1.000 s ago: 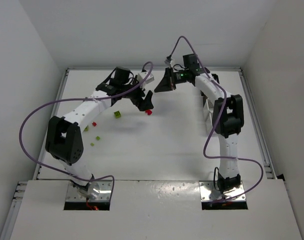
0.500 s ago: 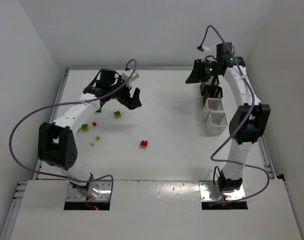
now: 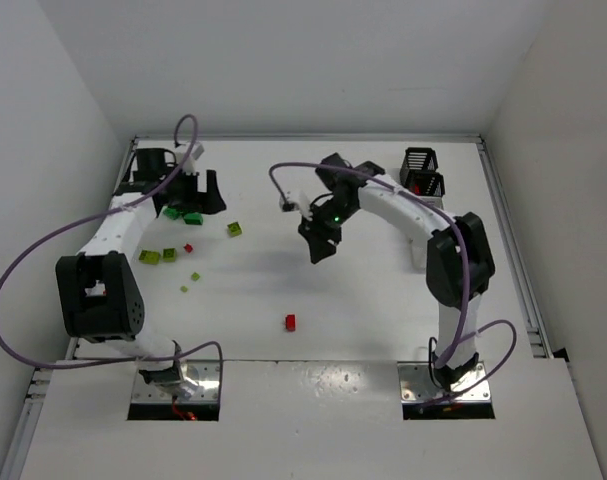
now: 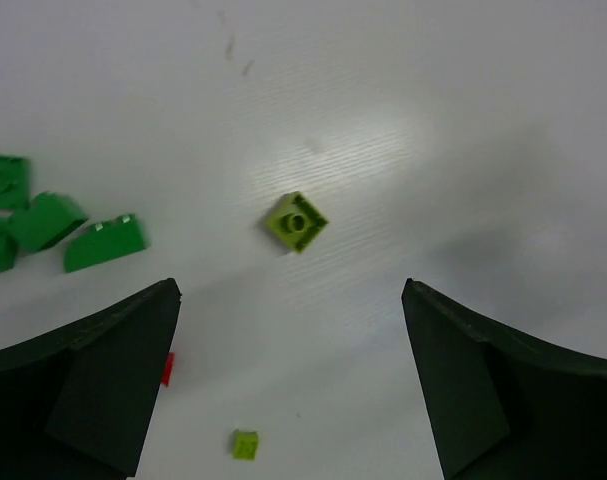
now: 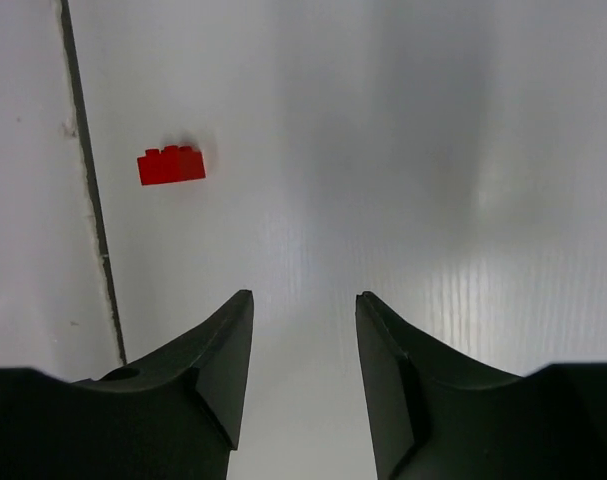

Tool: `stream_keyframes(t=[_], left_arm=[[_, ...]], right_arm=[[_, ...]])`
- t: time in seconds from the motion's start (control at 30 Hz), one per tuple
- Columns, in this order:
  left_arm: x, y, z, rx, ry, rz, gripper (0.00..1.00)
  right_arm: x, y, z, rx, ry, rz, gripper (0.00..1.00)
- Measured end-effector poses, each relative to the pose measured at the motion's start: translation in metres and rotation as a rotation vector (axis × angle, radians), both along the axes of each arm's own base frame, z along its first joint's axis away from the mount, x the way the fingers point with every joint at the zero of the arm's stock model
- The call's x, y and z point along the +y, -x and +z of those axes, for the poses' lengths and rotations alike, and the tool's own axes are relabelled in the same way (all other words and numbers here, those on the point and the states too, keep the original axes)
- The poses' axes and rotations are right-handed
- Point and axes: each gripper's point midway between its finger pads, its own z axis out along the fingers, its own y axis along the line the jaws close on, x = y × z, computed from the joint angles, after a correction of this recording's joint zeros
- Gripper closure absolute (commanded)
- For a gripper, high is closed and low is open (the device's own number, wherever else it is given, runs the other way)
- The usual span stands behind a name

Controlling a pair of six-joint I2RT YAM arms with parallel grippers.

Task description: Sort the legos into containers by color

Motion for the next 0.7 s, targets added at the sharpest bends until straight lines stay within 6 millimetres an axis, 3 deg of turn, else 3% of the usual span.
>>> stream_keyframes(t=[0.17,0.33,0.4,0.47,0.7], left_arm=[[0.051,0.003,0.002,0.027,0.004,0.168,0.0],[0.062,0.021,0.014,0.002,-0.011,0.208,0.0],[0.064,0.03,0.013,-0.004,-0.01,0.205,0.0],[0.065,0.04,0.008,0.005,-0.005,0.2,0.0],[0.073,0.083,-0.024,0.057,0.008,0.233,0.0]], right_arm=[[0.036,0.028,-0.02,-0.035,0.012,0.17,0.43],[0.052,0.071,-0.039,-0.026,0.021,0.276,0.38],[0.048,0.094,-0.047,-0.012,0.049,0.31,0.28],[0.047,0.111,-0.049,-0.001,0.068,0.333,0.08],[0.055,0.145,-0.06,-0.062,0.124,0.354,0.12]])
